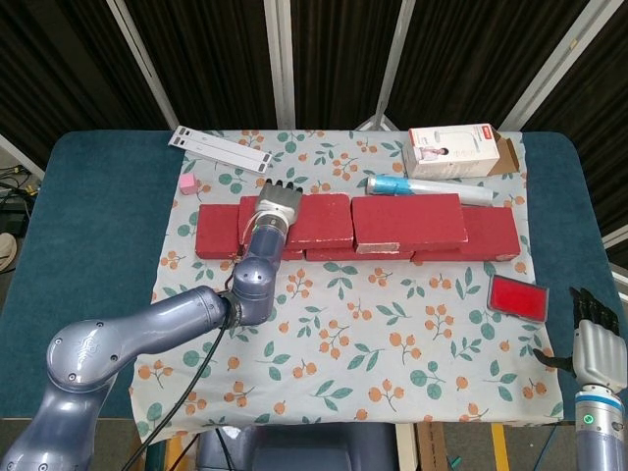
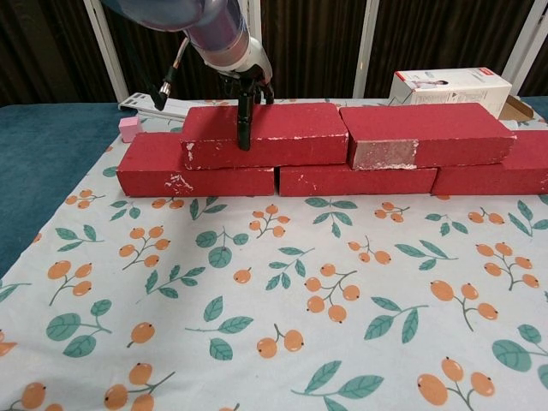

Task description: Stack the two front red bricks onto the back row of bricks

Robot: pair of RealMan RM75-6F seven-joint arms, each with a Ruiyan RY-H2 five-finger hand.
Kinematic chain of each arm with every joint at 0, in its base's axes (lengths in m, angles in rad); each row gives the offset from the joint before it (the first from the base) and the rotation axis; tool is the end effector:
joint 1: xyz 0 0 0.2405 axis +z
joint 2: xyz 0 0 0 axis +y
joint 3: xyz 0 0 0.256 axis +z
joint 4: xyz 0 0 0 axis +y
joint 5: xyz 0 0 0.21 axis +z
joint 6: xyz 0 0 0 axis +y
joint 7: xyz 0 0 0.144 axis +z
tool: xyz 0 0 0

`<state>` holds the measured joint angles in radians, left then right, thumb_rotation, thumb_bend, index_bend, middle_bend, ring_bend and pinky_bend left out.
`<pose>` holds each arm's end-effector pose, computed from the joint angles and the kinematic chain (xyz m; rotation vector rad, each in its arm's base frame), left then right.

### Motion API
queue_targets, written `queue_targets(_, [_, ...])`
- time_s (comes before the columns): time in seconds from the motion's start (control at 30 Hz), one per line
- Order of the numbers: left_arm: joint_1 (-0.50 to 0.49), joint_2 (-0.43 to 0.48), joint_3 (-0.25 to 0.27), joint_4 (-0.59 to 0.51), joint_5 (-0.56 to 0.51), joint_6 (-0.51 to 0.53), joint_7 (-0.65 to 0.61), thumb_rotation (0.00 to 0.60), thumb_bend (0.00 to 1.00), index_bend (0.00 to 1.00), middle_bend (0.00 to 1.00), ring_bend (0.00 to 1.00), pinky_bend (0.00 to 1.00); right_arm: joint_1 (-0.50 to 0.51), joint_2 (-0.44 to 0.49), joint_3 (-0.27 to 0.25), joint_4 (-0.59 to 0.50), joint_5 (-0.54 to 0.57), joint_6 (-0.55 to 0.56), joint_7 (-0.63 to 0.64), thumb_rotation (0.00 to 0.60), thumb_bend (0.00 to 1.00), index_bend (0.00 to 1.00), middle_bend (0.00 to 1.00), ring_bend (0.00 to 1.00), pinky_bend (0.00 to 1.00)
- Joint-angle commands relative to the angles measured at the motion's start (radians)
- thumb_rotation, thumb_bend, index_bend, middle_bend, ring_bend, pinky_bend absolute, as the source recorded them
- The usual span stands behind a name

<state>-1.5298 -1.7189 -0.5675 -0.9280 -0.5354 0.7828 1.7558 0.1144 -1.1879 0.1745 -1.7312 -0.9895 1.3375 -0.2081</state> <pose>0.0428 0.4809 -0.0274 -1.8755 -0.9413 -0.2410 -0.3367 -0.1989 0.1382 1.0465 -1.1846 0.6588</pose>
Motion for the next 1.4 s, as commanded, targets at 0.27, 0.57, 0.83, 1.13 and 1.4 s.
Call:
queue_targets(0.27, [0.038, 0.126, -0.032, -0.149, 0.046, 0.042, -0.066, 0.6, 0.0, 0.03, 0.0, 0.0, 0.08, 0.004, -0.002, -0.003, 0.0, 0.006, -0.006, -0.009, 0.6, 0.07, 0.0, 0.0, 0.0, 0.0])
queue_targets(0.57, [0.181, 0.356, 0.013, -0.452, 0.151, 0.046, -0.169, 0.6, 0.0, 0.04, 0.09, 0.0, 0.08, 0.001, 0.003, -0.003, -0.007, 0.007, 0.0, -0.008, 0.6, 0.07, 0.0, 0.0, 0.0, 0.0])
queue_targets(0.83, [0.329, 0.52, 0.127, -0.641, 0.256, -0.004, -0.302, 0.6, 0.0, 0.07, 0.14, 0.0, 0.08, -0.001, 0.005, -0.005, -0.014, 0.003, 0.005, -0.009, 0.6, 0.07, 0.0, 0.0, 0.0, 0.0])
queue_targets(1.13, [0.347, 0.546, 0.26, -0.62, 0.272, -0.098, -0.412, 0.6, 0.0, 0.1, 0.15, 0.0, 0.08, -0.001, -0.002, -0.006, -0.018, 0.002, 0.014, -0.02, 0.6, 0.07, 0.0, 0.0, 0.0, 0.0])
queue_targets(1.4, [0.31, 0.517, 0.329, -0.573, 0.293, -0.153, -0.49, 0.6, 0.0, 0.08, 0.15, 0.0, 0.08, -0.001, -0.004, -0.003, -0.016, 0.004, 0.017, -0.016, 0.6, 0.07, 0.0, 0.0, 0.0, 0.0])
